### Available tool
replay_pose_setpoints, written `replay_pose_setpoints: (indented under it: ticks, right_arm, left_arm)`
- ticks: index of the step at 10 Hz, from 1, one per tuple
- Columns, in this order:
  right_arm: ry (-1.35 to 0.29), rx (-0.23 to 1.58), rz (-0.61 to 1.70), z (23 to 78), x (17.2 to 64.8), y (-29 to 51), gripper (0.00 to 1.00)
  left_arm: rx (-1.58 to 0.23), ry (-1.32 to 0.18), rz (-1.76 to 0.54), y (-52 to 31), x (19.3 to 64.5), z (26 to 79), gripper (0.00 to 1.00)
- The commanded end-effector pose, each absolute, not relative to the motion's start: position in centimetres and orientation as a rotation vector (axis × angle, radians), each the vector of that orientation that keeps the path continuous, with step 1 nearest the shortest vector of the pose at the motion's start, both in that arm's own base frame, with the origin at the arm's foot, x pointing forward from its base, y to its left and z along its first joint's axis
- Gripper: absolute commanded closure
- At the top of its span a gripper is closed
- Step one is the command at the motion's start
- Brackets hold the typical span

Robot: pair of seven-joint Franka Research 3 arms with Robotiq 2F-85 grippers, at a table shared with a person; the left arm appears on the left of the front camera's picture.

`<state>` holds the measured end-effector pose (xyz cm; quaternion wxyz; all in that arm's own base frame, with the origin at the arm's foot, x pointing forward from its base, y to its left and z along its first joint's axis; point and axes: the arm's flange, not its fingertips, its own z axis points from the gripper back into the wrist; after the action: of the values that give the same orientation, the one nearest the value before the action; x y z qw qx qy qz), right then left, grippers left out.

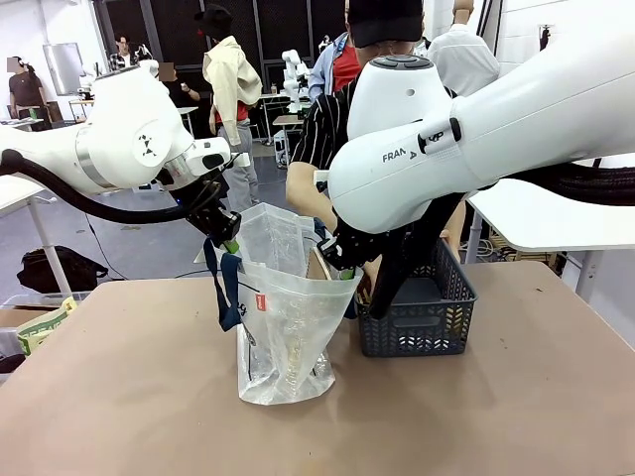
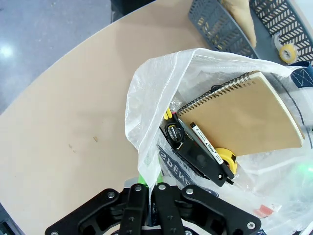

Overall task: Transfer purchased items from the store into the shopping bag.
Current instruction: Move the Reusable shopping bag to the right side of the table.

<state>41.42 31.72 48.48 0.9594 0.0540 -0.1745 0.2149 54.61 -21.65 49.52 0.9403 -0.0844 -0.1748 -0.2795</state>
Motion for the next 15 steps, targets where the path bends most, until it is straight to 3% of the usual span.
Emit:
replay_pose_setpoints:
  ticks: [1,15]
  right_arm:
    - [-0.363,0.13,0.444,48.6,41.57,31.7,1.0]
    - [-0.363,0.13,0.444,48.6,41.57,31.7,1.0]
  left_arm:
    - [-0.17,-0.367,-0.567,-21.46,54.55,49.55,1.0]
    - [-0.17,-0.367,-0.567,-21.46,54.55,49.55,1.0]
